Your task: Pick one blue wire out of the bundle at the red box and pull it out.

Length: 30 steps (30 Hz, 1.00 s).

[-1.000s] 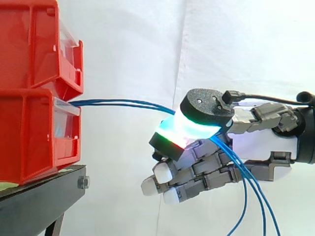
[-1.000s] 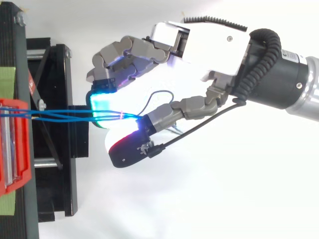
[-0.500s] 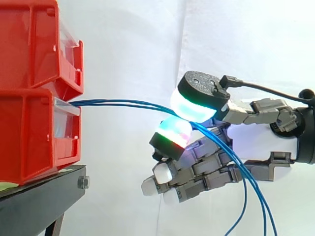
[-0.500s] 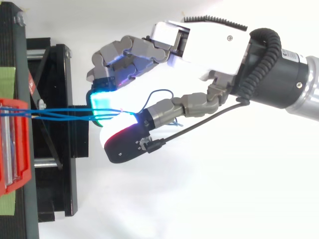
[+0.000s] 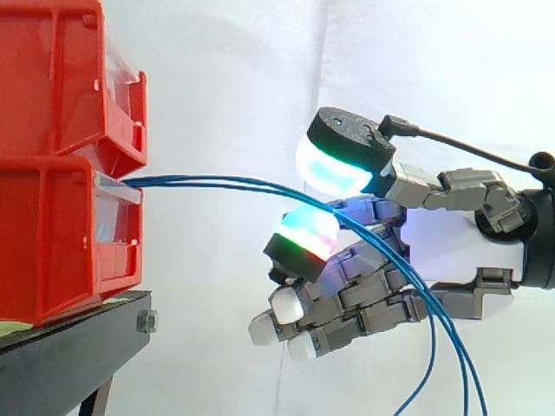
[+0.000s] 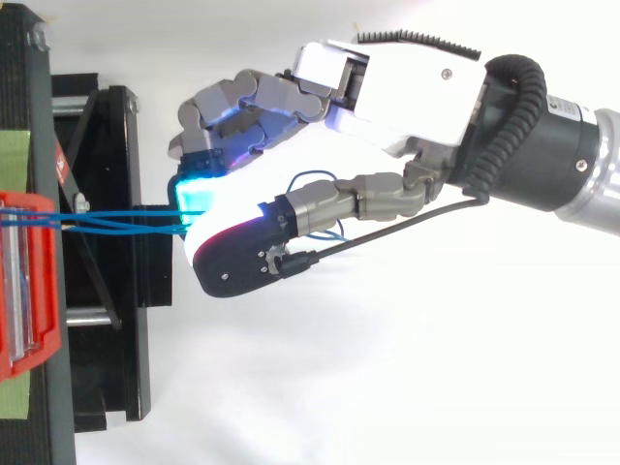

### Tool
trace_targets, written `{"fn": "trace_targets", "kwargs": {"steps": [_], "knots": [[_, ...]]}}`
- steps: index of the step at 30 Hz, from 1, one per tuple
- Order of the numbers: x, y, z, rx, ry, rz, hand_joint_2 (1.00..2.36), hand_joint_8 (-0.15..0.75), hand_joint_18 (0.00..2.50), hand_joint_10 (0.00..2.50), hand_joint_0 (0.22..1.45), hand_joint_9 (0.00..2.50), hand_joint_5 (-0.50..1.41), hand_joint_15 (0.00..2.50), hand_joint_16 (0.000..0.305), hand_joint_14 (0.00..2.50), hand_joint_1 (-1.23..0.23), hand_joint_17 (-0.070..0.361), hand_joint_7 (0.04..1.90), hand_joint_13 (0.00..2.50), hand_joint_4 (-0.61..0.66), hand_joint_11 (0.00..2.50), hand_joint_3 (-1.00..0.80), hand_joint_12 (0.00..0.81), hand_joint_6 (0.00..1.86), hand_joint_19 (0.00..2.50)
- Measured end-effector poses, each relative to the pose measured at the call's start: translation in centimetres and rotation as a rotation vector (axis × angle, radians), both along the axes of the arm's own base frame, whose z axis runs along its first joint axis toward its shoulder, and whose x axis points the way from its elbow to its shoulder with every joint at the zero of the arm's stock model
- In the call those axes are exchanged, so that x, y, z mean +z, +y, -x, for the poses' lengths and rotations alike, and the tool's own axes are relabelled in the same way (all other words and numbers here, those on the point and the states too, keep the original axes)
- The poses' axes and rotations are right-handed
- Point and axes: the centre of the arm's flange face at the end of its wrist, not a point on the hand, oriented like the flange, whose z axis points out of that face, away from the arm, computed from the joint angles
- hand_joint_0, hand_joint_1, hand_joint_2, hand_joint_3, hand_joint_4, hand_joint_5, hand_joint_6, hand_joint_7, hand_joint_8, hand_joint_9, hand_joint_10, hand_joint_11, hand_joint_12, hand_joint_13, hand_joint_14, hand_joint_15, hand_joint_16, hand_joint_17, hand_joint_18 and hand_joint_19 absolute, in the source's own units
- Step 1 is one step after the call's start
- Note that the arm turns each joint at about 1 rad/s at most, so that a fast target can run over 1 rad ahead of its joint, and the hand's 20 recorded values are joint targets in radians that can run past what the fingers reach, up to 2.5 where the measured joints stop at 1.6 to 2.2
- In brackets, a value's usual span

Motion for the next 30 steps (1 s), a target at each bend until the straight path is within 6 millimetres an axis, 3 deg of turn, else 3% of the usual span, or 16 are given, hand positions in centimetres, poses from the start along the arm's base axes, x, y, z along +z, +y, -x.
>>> {"fn": "trace_targets", "kwargs": {"steps": [10,30], "knots": [[0.0,0.01,0.0,0.0,0.0,0.001,1.02,0.283,0.42,0.03,0.59,1.04,-0.1,0.24,0.056,0.01,-0.63,0.127,1.25,0.58,0.23,0.66,-0.23,0.369,0.7,0.43],[0.0,0.0,0.0,0.0,0.0,0.001,1.02,0.279,0.42,0.02,0.59,0.98,-0.12,0.22,0.057,0.01,-0.85,0.128,1.24,0.54,0.27,0.66,-0.22,0.365,0.73,0.4]]}}
